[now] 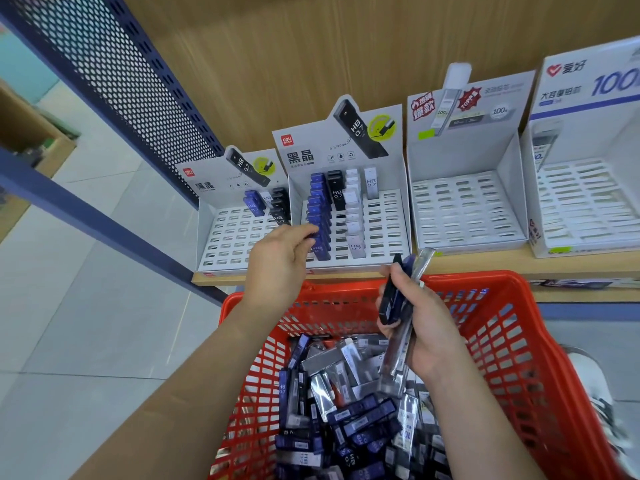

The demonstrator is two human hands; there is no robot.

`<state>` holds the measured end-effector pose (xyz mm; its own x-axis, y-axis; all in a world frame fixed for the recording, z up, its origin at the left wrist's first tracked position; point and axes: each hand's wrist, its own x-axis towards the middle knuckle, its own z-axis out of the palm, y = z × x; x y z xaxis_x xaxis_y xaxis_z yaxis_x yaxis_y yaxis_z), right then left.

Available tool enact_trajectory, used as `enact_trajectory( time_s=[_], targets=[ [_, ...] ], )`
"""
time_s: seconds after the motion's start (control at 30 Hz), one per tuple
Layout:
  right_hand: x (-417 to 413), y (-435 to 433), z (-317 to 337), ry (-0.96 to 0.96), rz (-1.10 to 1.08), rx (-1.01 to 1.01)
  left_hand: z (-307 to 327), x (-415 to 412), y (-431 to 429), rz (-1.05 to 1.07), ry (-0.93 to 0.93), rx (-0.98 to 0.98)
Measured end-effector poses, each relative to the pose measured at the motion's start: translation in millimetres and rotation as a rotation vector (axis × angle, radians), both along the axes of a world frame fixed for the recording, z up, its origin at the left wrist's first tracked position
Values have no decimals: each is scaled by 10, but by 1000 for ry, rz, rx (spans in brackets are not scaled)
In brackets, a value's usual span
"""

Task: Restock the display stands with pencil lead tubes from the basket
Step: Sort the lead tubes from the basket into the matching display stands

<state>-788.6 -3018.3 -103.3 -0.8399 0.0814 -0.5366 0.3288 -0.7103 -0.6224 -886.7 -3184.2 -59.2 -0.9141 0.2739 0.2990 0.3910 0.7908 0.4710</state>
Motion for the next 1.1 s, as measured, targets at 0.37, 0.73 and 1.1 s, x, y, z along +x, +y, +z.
enact_trajectory(
  time_s=[0.37, 0.73, 1.1],
  targets=[
    [-59, -64, 159, 76, 17, 123, 322, 393, 207, 59, -511, 222],
    [-104, -138, 395, 117, -99, 194, 596, 522, -31, 21, -734, 479],
    [-176, -487, 522, 39, 164, 36, 1193, 188, -454, -58, -605, 311]
  ],
)
